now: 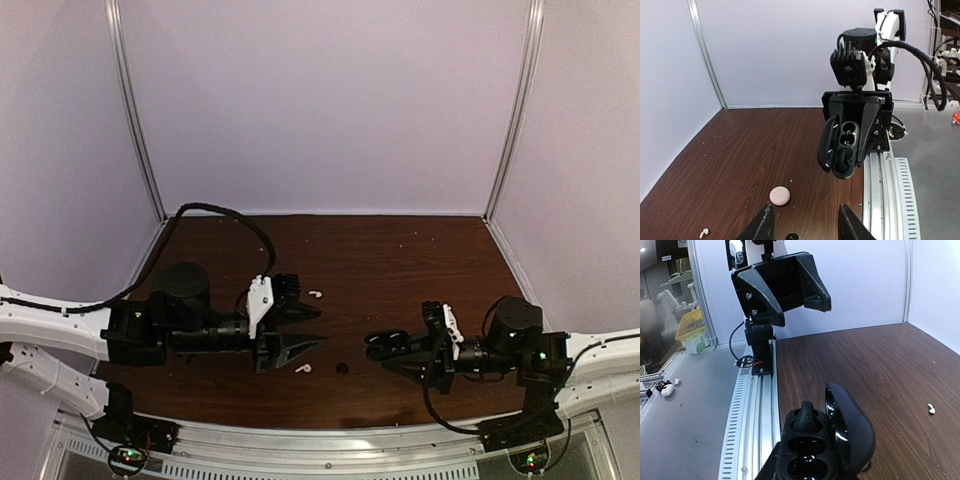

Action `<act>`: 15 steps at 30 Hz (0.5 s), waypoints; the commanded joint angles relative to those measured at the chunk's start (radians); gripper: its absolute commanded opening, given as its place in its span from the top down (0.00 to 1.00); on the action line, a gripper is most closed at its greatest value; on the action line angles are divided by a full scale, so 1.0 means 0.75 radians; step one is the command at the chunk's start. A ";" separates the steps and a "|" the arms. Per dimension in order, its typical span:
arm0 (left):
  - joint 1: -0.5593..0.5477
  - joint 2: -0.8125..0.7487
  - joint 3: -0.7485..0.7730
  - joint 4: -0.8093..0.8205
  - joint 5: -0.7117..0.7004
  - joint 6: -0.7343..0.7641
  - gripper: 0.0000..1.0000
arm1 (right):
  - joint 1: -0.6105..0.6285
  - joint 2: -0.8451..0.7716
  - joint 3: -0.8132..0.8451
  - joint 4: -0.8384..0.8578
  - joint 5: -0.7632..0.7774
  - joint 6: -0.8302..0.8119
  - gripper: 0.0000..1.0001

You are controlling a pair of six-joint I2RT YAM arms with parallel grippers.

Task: Insert the wireless bluetooth earbuds into the charging case
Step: Adjust the left earbud in the left side groove of the charging case, then pick up the right earbud from the center of the board.

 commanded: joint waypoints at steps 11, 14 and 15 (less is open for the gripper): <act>0.504 0.481 0.191 -0.374 0.685 0.080 0.61 | -0.095 -0.178 -0.074 0.028 -0.105 0.126 1.00; 0.505 0.625 0.259 -0.400 0.747 0.107 0.63 | -0.095 -0.182 -0.072 0.030 -0.142 0.114 1.00; 0.505 0.668 0.283 -0.403 0.764 0.111 0.64 | -0.093 -0.181 -0.070 0.030 -0.149 0.112 1.00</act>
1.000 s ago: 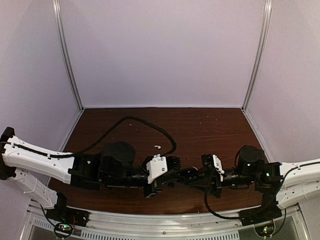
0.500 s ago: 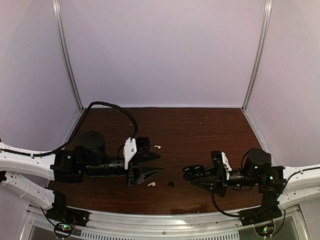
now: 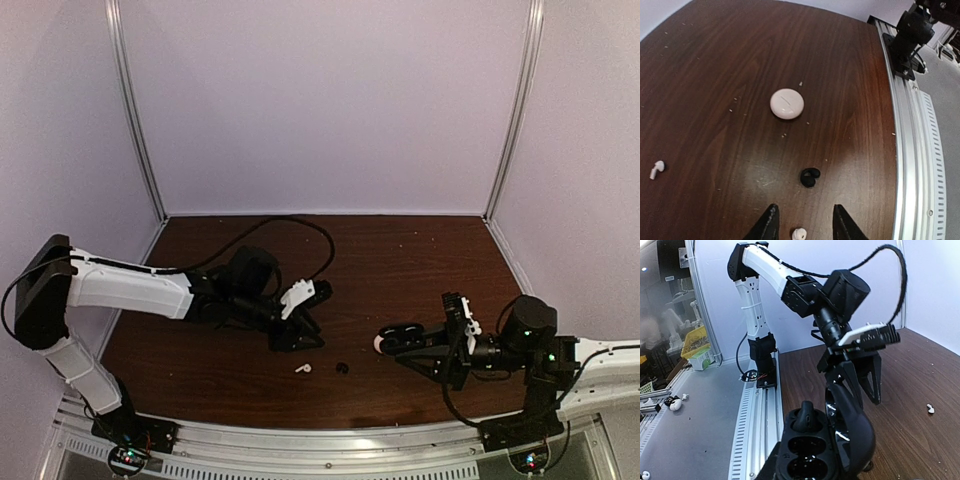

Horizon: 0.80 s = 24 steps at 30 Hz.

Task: Insert the wireless bluetooth earbuds into the charging case
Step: Pick up the right earbud from the center of the board.

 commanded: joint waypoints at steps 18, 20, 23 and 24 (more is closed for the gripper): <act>-0.023 0.606 0.482 -0.279 0.103 0.278 0.76 | -0.005 -0.019 0.012 0.014 -0.096 0.000 1.00; -0.036 0.624 0.496 -0.283 0.094 0.288 0.76 | -0.005 -0.022 0.009 0.015 -0.093 -0.001 1.00; -0.048 0.652 0.523 -0.304 0.086 0.301 0.76 | -0.005 -0.026 0.005 0.016 -0.087 0.000 1.00; -0.052 0.657 0.528 -0.305 0.088 0.303 0.76 | -0.005 -0.027 0.005 0.016 -0.087 -0.001 1.00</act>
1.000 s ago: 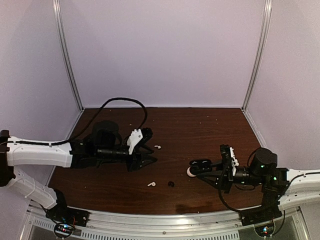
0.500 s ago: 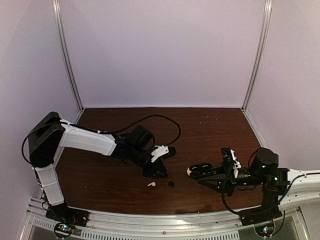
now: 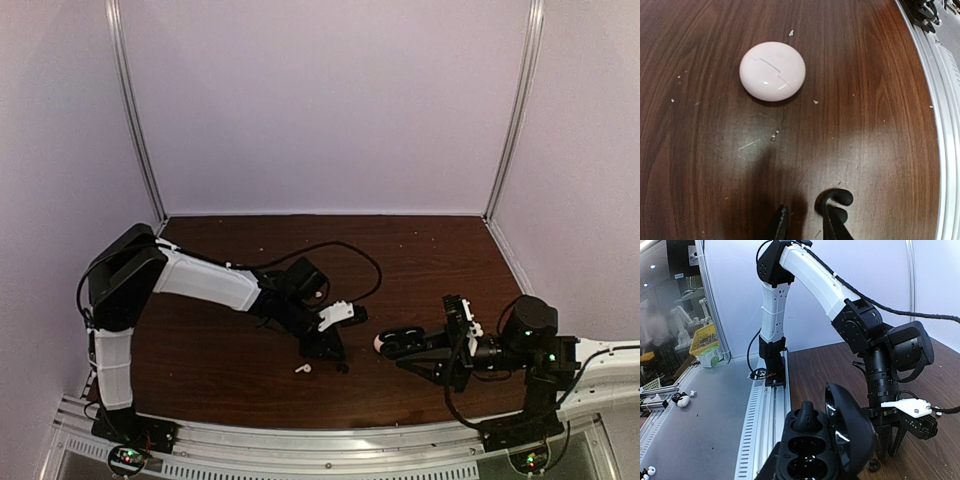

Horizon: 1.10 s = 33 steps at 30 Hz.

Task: Insert the wireless bluetooth earbuds into the charging case
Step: Pick up the right earbud from the center of the board.

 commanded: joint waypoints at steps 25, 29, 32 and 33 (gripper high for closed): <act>-0.082 0.040 -0.004 -0.085 -0.016 0.044 0.83 | -0.005 -0.035 0.003 -0.003 0.016 -0.001 1.00; -0.082 0.015 -0.026 -0.069 -0.013 0.029 0.88 | -0.005 -0.038 0.001 -0.006 0.020 -0.002 1.00; -0.082 0.008 -0.036 -0.073 0.001 0.026 0.89 | -0.005 -0.039 0.003 -0.007 0.020 -0.002 1.00; -0.082 0.007 -0.039 -0.074 0.009 0.023 0.89 | -0.005 -0.040 0.003 -0.006 0.020 -0.002 1.00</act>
